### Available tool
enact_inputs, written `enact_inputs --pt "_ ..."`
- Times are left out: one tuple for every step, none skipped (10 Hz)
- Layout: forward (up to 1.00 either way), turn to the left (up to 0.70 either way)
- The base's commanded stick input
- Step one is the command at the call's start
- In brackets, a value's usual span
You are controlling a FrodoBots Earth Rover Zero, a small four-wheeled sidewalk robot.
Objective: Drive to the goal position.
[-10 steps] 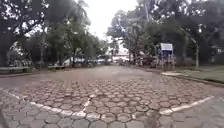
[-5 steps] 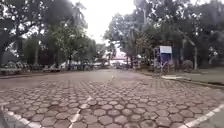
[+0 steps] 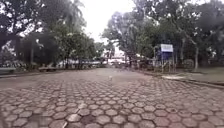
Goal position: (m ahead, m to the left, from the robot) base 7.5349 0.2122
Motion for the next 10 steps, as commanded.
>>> enact_inputs --pt "0.70 0.00" --pt "0.70 0.00" --pt "0.70 0.00" --pt "0.70 0.00" --pt "0.70 0.00" --pt "0.70 0.00" --pt "0.70 0.00" --pt "0.70 0.00" --pt "0.70 0.00" --pt "0.70 0.00"
